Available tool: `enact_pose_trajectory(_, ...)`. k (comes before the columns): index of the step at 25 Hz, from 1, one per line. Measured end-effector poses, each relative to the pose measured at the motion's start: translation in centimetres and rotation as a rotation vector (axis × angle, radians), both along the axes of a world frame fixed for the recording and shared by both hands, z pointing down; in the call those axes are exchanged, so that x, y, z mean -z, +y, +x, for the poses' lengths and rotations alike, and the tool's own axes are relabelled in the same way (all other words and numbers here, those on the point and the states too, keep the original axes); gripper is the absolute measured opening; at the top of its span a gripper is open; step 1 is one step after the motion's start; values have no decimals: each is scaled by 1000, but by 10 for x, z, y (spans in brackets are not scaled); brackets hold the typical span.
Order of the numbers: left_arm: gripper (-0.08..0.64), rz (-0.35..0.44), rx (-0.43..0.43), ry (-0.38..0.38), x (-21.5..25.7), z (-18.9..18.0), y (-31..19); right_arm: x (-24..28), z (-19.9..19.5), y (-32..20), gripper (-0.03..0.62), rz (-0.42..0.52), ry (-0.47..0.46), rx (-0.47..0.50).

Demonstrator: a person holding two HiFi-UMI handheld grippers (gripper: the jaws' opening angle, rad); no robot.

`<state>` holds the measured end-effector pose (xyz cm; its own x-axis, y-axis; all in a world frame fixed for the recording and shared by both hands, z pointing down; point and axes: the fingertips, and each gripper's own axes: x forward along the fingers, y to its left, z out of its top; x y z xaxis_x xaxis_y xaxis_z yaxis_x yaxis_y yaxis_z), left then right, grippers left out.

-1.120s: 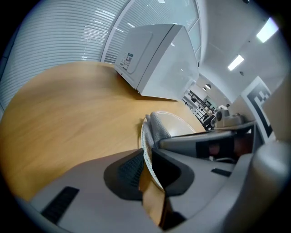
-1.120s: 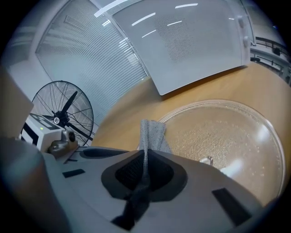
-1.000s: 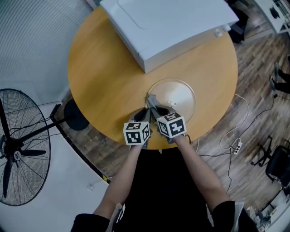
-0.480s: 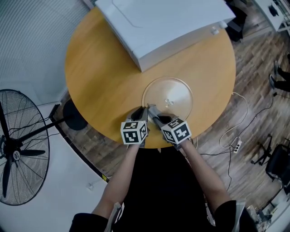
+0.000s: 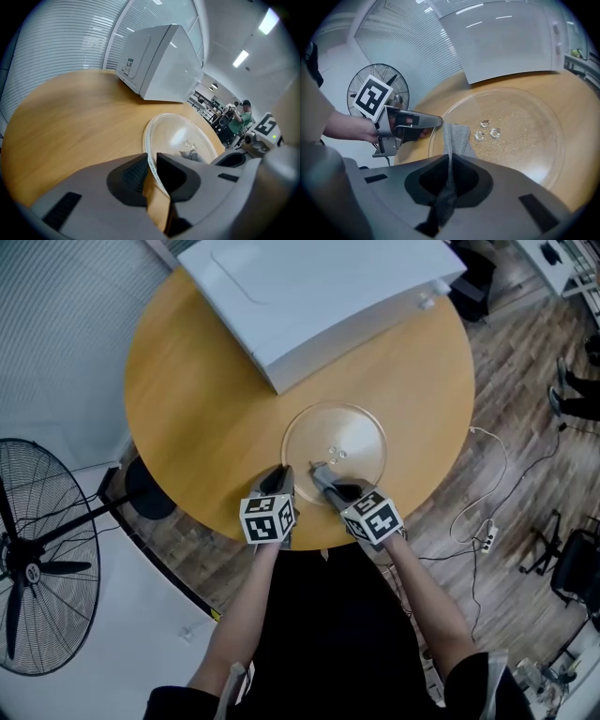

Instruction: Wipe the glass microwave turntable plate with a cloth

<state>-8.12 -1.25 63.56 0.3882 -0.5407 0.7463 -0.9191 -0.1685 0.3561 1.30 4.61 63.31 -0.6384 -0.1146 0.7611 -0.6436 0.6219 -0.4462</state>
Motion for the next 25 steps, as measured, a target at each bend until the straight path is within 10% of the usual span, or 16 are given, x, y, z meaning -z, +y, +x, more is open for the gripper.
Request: enact_pose_trajectory(25,55,-6,-13,14,0,3,0,3,93,-127,23,-17,19,-253)
